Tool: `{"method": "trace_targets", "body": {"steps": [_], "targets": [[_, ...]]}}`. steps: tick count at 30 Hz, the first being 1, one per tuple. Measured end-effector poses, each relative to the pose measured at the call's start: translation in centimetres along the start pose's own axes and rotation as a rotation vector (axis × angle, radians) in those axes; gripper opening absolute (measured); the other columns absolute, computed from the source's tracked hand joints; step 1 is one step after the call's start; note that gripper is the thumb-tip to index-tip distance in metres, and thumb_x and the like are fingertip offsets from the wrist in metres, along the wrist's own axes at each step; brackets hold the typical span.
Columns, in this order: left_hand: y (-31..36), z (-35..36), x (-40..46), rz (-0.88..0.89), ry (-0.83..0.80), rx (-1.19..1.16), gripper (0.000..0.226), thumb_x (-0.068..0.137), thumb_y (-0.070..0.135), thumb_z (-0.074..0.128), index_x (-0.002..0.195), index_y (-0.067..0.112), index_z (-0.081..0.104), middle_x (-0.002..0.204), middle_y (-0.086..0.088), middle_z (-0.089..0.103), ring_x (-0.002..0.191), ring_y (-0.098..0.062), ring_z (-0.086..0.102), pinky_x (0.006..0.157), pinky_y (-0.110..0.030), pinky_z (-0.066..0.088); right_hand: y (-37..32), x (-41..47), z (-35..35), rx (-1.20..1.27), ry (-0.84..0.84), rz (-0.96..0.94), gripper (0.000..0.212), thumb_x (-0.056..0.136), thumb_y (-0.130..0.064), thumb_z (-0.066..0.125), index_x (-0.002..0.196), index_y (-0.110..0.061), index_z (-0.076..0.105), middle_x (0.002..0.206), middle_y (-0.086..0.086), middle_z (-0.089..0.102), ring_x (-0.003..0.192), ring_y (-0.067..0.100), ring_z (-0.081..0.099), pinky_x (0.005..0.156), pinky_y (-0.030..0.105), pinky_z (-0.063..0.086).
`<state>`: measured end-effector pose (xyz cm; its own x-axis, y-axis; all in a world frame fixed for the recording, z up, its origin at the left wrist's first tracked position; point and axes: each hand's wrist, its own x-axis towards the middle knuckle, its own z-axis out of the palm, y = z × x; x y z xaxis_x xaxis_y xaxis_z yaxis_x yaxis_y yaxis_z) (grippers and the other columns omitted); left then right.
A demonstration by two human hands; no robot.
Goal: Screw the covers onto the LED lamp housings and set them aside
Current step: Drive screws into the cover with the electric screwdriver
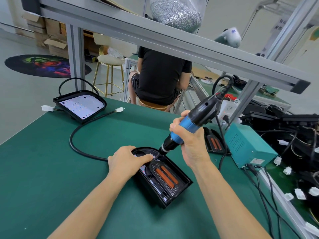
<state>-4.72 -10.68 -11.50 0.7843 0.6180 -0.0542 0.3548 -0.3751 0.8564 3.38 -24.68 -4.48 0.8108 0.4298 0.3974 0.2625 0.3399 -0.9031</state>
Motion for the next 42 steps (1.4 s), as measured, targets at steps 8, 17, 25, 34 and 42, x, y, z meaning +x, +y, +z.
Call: {"method": "trace_targets", "body": {"steps": [8,17,25,34,42], "targets": [[-0.5,-0.1,-0.7,0.019,-0.008,0.115,0.059,0.056,0.073,0.053,0.098,0.031,0.061,0.101,0.009,0.067,0.1,-0.017,0.054,0.088,-0.032,0.03,-0.8,-0.9,-1.1,0.147,0.308,-0.107,0.043,0.075,-0.004,0.068,0.11,-0.024,0.054,0.072,-0.004,0.054,0.076,0.016,0.052,0.077,0.028,0.045],[-1.1,-1.6,-0.9,0.043,0.052,0.508,0.052,0.071,0.072,0.051,0.102,0.032,0.059,0.105,0.008,0.06,0.1,-0.018,0.052,0.082,-0.035,0.027,-5.7,-4.3,-8.5,0.175,0.562,-0.346,0.036,0.081,0.0,0.063,0.107,-0.023,0.053,0.073,-0.006,0.057,0.069,0.013,0.056,0.079,0.028,0.047],[6.2,2.3,-2.6,0.532,0.109,0.436,0.034,0.082,0.042,0.062,0.114,0.03,0.062,0.115,0.008,0.061,0.113,-0.017,0.049,0.093,-0.033,0.026,-7.8,-8.2,-12.5,0.123,0.637,-0.378,0.034,0.09,0.004,0.055,0.109,-0.023,0.048,0.069,-0.012,0.059,0.068,0.011,0.055,0.077,0.029,0.045],[10.9,13.1,-4.0,0.778,-0.334,0.797,0.028,0.084,0.005,0.054,0.093,0.025,0.072,0.096,0.005,0.072,0.091,-0.018,0.06,0.09,-0.031,0.027,-8.3,-10.4,-14.1,0.15,0.666,-0.327,0.037,0.083,0.0,0.063,0.111,-0.021,0.051,0.074,-0.002,0.055,0.072,0.017,0.054,0.088,0.045,0.041],[10.3,14.6,-3.0,0.805,-0.36,0.953,0.025,0.078,0.007,0.063,0.075,0.03,0.055,0.087,0.004,0.071,0.085,-0.019,0.056,0.076,-0.032,0.019,-8.0,-10.9,-14.4,0.16,0.69,-0.293,0.035,0.078,-0.006,0.066,0.106,-0.025,0.055,0.074,-0.001,0.056,0.071,0.016,0.056,0.085,0.042,0.044]]}}
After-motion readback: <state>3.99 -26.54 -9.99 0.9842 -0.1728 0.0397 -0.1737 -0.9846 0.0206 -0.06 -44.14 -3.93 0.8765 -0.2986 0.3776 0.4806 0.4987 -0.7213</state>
